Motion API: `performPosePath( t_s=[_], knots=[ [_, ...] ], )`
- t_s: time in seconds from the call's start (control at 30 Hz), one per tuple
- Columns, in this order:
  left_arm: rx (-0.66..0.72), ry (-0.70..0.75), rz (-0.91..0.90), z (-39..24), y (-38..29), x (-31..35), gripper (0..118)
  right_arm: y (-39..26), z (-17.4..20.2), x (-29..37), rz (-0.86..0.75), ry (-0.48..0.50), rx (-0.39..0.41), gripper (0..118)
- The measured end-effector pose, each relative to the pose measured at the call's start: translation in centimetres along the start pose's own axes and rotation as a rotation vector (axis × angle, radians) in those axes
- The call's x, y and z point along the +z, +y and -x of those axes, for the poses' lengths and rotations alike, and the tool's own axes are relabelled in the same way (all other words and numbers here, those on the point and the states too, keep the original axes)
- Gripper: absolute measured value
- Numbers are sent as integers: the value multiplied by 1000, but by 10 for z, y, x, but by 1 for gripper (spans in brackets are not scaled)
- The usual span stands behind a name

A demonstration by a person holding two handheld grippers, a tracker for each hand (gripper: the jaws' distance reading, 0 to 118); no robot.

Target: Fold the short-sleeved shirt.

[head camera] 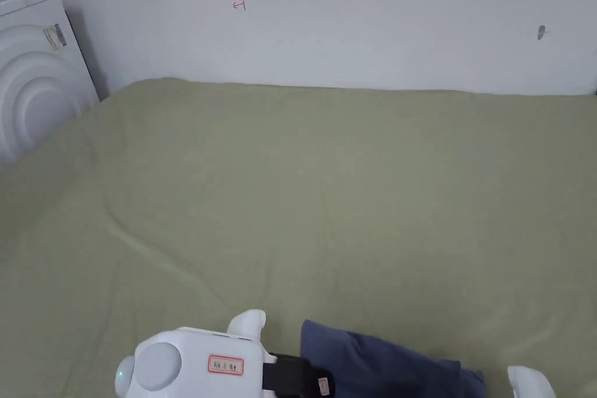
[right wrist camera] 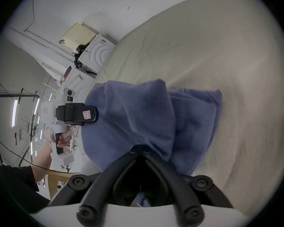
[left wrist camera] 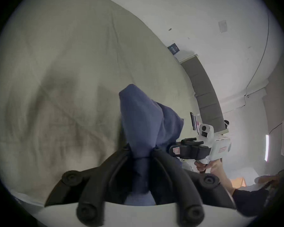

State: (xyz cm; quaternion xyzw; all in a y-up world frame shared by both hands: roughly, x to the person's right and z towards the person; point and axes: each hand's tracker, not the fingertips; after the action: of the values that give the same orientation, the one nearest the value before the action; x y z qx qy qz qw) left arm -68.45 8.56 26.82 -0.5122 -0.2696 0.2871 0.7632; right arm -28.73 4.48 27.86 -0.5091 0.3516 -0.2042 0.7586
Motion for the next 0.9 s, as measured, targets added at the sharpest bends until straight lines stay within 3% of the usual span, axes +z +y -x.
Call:
performPosePath(
  t_s=[0.07, 0.2, 0.4, 0.5, 0.67, 0.7, 0.73, 0.77, 0.8, 0.9],
  knots=[
    [-6, -4, -2, 7, 8, 21, 16, 4, 5, 7, -30, 7, 28, 0],
    [-31, 202, 5, 41, 32, 84, 16, 11, 9, 23, -51, -46, 55, 0],
    [-49, 434, -42, 97, 68, 199, 16, 19, 4, 44, -80, -68, 26, 0],
    [-34, 519, -60, 129, 90, 245, 16, 25, -2, 39, -60, -149, -4, 0],
    [28, 630, -81, 152, 100, 275, 19, 27, 5, 33, -43, -174, -15, 0],
    [24, 625, -78, 176, 112, 286, 36, 27, 6, 32, -37, -179, -13, 0],
    [49, 638, -79, 186, 113, 288, 78, 26, 7, 32, -32, -182, -13, 0],
    [103, 685, -81, 194, 113, 290, 103, 26, 7, 31, -27, -185, -11, 0],
    [140, 742, -77, 201, 112, 291, 107, 26, 9, 33, -23, -190, -9, 0],
    [213, 823, -133, 188, 97, 299, 86, 23, 13, 39, -16, -197, 3, 0]
  ],
)
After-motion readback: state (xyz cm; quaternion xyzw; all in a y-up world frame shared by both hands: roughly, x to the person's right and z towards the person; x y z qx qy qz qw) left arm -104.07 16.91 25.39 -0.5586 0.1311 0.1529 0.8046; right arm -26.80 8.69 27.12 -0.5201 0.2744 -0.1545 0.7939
